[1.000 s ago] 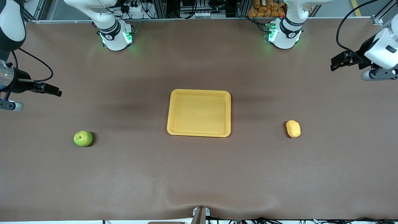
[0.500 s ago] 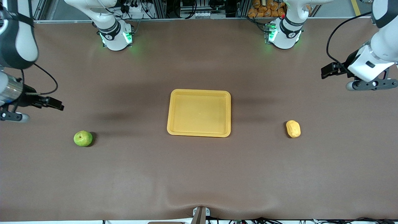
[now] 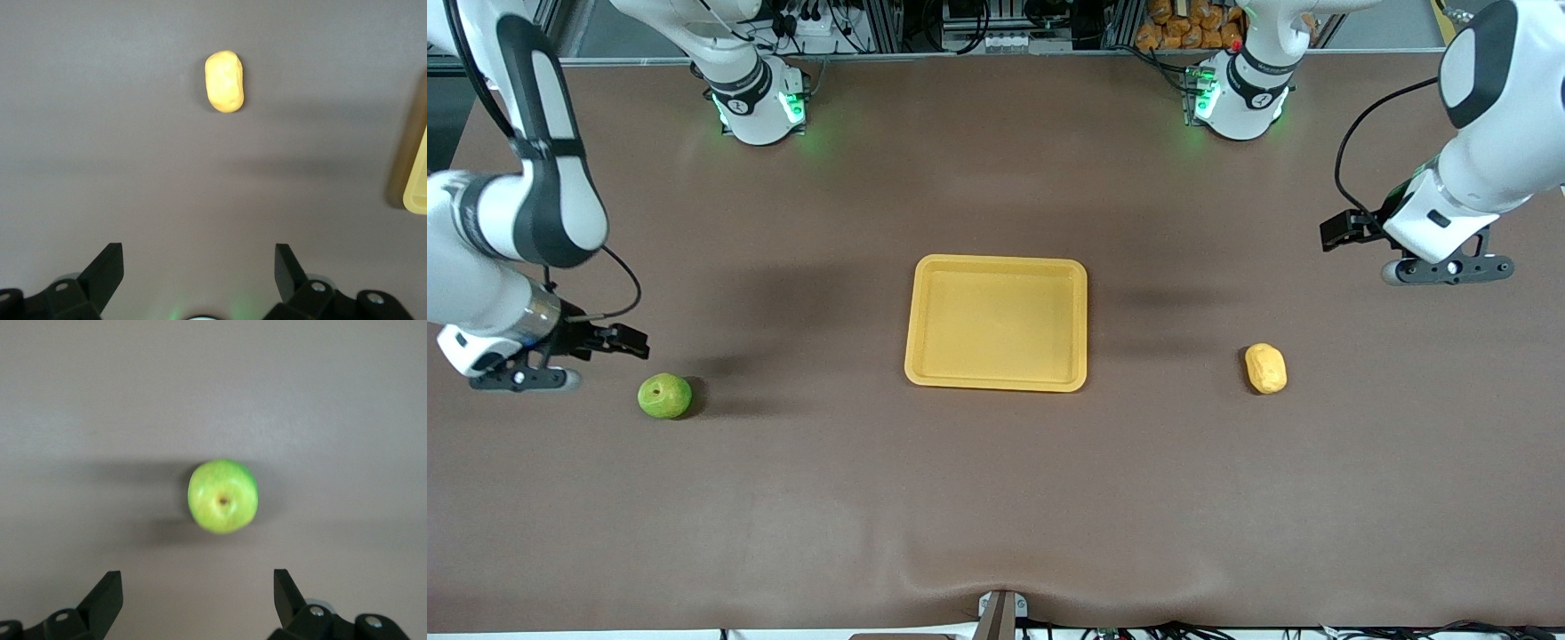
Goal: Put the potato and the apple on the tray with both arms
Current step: 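Reach the right gripper to the apple while the left gripper reaches the potato, then lower and close the right gripper on the apple while the left grips the potato, then carry the apple and potato over the yellow tray with both grippers, then open the right gripper to drop the apple onto the tray, then open the left gripper on the potato while the right gripper withdraws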
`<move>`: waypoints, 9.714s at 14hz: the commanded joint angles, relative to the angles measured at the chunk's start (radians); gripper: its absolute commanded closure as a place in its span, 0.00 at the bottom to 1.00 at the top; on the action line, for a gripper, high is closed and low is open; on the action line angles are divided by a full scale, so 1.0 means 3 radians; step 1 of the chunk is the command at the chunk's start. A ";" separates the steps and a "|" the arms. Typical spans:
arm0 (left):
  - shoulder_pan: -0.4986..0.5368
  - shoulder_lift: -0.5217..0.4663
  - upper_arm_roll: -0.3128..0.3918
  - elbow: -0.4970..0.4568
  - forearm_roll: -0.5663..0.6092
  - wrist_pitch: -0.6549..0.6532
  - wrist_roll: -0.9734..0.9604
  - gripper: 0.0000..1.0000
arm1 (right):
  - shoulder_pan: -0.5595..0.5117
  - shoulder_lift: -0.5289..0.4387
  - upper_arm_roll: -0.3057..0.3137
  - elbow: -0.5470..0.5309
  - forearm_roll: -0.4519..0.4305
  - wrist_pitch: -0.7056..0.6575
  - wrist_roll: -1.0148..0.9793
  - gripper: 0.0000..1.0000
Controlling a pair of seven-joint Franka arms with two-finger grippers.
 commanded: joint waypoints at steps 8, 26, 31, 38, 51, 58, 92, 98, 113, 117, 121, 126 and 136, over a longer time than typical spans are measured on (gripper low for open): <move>0.0127 0.0478 0.0003 -0.0216 -0.0052 0.0674 -0.0030 0.00 | -0.0145 0.0676 0.0029 0.0291 0.0015 0.0228 -0.0255 0.00; 0.0122 0.1593 -0.0012 0.0244 -0.0257 0.1329 -0.0101 0.00 | -0.0135 0.0968 0.0039 0.0464 0.0102 0.0336 -0.0255 0.00; 0.0127 0.1757 -0.0002 0.0219 -0.0247 0.1707 -0.0096 0.00 | -0.0125 0.1060 0.0044 0.0464 0.0102 0.0509 -0.0250 0.00; 0.0122 0.1910 -0.0007 0.0188 -0.0247 0.1984 -0.0101 0.01 | -0.0130 0.1116 0.0044 0.0464 0.0102 0.0663 -0.0255 0.00; 0.0117 0.2013 -0.0018 0.0040 -0.0252 0.2194 -0.0101 0.18 | -0.0043 0.0974 0.0049 0.0464 0.0256 0.0484 -0.0198 0.35; 0.0107 0.2018 -0.0018 0.0040 -0.0252 0.2199 -0.0117 0.62 | 0.0269 0.0636 0.0049 0.0464 0.0255 -0.0170 0.0333 0.35; -0.1197 0.2360 -0.0877 0.0878 0.0479 0.1580 -0.3190 0.99 | 0.2534 0.1101 0.0059 0.0766 -0.0026 -0.0017 0.4475 0.35; -0.1320 0.2534 -0.0856 0.1021 0.0484 0.1575 -0.3103 0.99 | 0.2524 0.1096 0.0054 0.0766 -0.0026 -0.0017 0.4470 0.00; -0.1325 0.2565 -0.0851 0.1016 0.0735 0.1350 -0.2719 0.72 | 0.1364 0.0044 0.0049 0.0511 0.0041 -0.0641 0.2627 0.00; -0.1340 0.2565 -0.0851 0.1032 0.0730 0.1350 -0.2867 0.15 | 0.0777 -0.0192 0.0059 0.0470 0.0056 -0.0962 0.1619 0.00; -0.1335 0.2529 -0.0851 0.1047 0.0735 0.1350 -0.2873 0.00 | 0.0275 -0.0402 0.0059 0.0470 0.0255 -0.1269 0.1015 0.00; -0.1274 0.2310 -0.0856 0.1199 0.0730 0.0984 -0.2847 0.00 | -0.0073 -0.0616 0.0049 0.0470 0.0373 -0.1535 0.0645 0.00; -0.0605 0.1354 -0.0856 0.2024 0.0699 -0.0751 -0.1862 0.00 | 0.0085 -0.1256 0.0080 0.0495 0.0138 -0.1791 0.0880 0.00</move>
